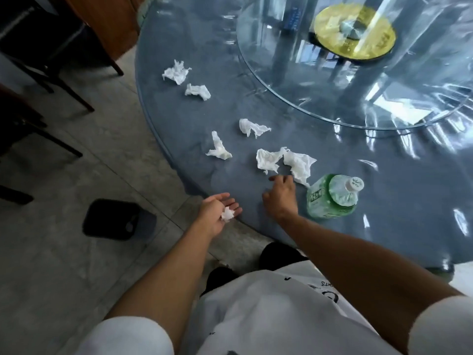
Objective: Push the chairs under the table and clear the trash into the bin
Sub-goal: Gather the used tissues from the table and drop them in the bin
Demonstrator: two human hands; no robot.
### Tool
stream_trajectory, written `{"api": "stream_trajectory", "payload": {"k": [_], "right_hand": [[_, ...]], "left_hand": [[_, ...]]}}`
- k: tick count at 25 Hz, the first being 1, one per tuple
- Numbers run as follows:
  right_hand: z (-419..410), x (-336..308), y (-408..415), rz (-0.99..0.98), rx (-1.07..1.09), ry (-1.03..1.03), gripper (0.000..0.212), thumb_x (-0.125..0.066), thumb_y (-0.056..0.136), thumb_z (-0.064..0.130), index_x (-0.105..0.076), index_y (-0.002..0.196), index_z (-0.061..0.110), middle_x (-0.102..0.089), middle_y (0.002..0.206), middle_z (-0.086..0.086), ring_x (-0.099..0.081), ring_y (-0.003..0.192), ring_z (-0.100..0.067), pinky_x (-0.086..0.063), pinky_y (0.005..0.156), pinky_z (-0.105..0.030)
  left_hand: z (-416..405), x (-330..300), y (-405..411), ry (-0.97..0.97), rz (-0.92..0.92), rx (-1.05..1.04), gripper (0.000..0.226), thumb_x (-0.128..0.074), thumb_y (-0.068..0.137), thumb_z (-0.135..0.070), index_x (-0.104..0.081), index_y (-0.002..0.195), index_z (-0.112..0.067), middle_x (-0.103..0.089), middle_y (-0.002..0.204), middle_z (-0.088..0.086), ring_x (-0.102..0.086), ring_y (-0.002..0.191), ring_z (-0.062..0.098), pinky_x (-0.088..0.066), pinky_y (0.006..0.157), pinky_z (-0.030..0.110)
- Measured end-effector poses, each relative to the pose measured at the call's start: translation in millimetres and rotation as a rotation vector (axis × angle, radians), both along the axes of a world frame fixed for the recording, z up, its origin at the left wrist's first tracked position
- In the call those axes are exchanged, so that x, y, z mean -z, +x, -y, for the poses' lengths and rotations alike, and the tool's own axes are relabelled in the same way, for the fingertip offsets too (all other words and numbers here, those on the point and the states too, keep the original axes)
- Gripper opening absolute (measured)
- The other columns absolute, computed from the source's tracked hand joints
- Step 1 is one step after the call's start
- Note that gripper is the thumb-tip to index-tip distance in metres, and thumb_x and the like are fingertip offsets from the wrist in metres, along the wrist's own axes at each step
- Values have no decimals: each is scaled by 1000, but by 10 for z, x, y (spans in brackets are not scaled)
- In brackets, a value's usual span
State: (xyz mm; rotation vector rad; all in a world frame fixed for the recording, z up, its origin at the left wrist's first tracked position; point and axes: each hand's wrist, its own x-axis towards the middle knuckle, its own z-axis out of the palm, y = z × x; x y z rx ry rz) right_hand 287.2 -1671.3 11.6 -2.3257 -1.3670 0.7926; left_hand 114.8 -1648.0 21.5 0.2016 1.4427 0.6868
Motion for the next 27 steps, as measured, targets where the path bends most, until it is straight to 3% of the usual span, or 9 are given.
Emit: {"api": "stream_trajectory", "payload": {"k": [4, 7, 11, 16, 20, 22, 24, 25, 27], "right_hand": [[-418, -28, 155, 217, 182, -5, 50, -62, 84, 12, -50, 132, 8, -41, 136, -21, -41, 122, -40, -34, 107, -43], [-712, 78, 338, 190, 397, -68, 55, -63, 89, 11, -44, 141, 11, -36, 144, -19, -41, 127, -40, -35, 108, -43], [-850, 134, 475, -88, 717, -163, 48, -67, 92, 28, -49, 129, 5, -42, 136, -19, -55, 117, -45, -45, 99, -48], [-934, 9, 519, -181, 1043, 127, 22, -55, 96, 9, -57, 118, 5, -57, 125, -17, -57, 111, -35, -40, 94, -37], [-1101, -110, 158, -400, 870, 250, 6, -66, 90, 11, -64, 95, 13, -69, 91, -4, -62, 78, -17, -50, 78, -32], [-1221, -155, -73, -582, 675, 119, 14, -71, 87, 8, -65, 81, 20, -69, 77, 3, -63, 67, -11, -55, 69, -32], [-1390, -221, -326, -679, 649, 73, 22, -73, 85, 4, -66, 75, 22, -68, 69, 7, -62, 59, -3, -53, 61, -25], [-1481, -261, -447, -757, 684, 89, 21, -72, 86, 1, -67, 76, 19, -68, 67, 6, -62, 56, -2, -51, 58, -22], [-1600, -319, -560, -1033, 790, 148, 16, -63, 89, -4, -72, 86, 9, -73, 73, -5, -68, 63, -12, -54, 59, -27]], "left_hand": [[-449, -74, 41, -14, 60, 74, 39, -20, 94, 15, -54, 108, 3, -64, 91, 25, -65, 79, 37, -57, 71, 49], [-739, -132, 188, -37, 42, 146, 54, -16, 77, 18, -57, 108, 2, -65, 91, 23, -64, 79, 37, -55, 75, 47], [-1108, -143, 358, -77, 35, 253, 43, -28, 78, 6, -63, 100, -4, -68, 93, 16, -66, 80, 34, -51, 62, 35], [-1456, -147, 593, -84, 75, 390, 24, -49, 85, 2, -62, 101, -9, -70, 84, 11, -59, 57, 21, -31, 41, 20], [-1755, 7, 683, -41, 52, 540, 43, -41, 81, 9, -64, 115, 0, -72, 95, 18, -61, 62, 24, -41, 44, 23], [-1822, 15, 743, -87, 137, 548, 44, -42, 86, -9, -64, 122, 2, -68, 108, 21, -65, 83, 31, -52, 64, 34], [-1906, 2, 682, -80, 149, 610, 39, -49, 94, -36, -70, 111, -8, -71, 104, 16, -68, 87, 29, -52, 74, 39], [-1981, -40, 598, -46, 131, 663, 37, -57, 94, -43, -71, 107, -11, -73, 99, 13, -69, 82, 27, -54, 71, 38], [-2151, -8, 442, 43, 119, 733, 21, -69, 92, -30, -70, 103, -12, -71, 88, 12, -69, 69, 25, -55, 58, 34]]}}
